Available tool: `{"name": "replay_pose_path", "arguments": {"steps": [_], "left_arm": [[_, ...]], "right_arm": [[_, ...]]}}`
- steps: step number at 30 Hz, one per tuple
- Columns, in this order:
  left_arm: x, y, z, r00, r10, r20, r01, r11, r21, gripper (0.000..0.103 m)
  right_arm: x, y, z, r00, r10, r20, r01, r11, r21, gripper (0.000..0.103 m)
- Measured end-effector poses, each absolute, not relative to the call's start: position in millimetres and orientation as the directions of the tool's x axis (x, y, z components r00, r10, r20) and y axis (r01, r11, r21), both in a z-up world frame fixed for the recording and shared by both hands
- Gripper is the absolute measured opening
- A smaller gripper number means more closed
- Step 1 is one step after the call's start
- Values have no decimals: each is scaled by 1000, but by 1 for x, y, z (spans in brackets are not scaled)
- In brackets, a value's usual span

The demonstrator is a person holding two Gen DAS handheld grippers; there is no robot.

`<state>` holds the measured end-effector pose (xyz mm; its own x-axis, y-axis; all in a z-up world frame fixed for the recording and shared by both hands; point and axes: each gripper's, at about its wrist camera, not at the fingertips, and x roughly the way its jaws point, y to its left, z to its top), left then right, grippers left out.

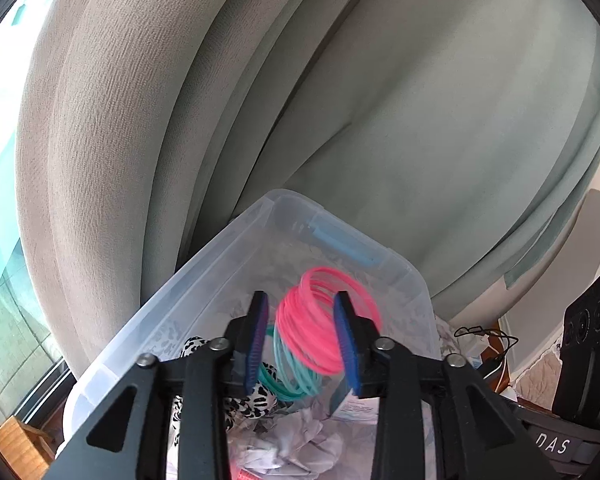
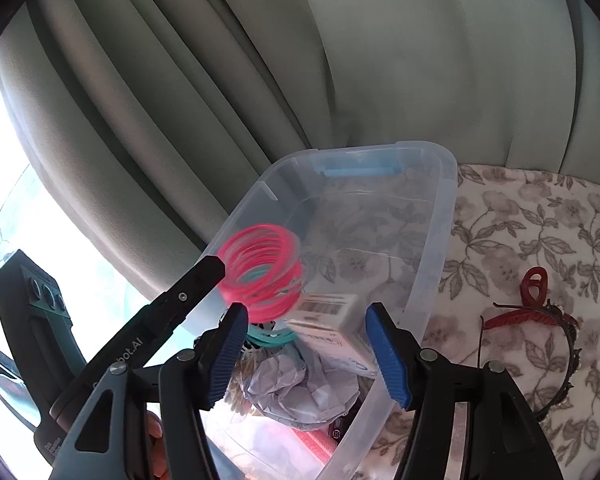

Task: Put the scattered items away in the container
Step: 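Open both tools to drop the hair ties and ear-drops box into the box, then move both tools back toward the black headband and red claw clip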

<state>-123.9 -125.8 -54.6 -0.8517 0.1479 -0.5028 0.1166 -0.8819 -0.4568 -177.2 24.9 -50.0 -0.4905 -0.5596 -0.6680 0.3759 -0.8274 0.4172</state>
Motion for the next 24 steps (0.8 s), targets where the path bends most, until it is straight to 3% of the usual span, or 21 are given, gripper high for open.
{"name": "replay_pose_path", "arguments": {"steps": [24], "left_arm": [[-108, -101, -54, -847, 139, -513, 115, -894, -432, 44]], "right_arm": [[-163, 34, -41, -500, -551, -668, 370, -833, 410, 66]]}}
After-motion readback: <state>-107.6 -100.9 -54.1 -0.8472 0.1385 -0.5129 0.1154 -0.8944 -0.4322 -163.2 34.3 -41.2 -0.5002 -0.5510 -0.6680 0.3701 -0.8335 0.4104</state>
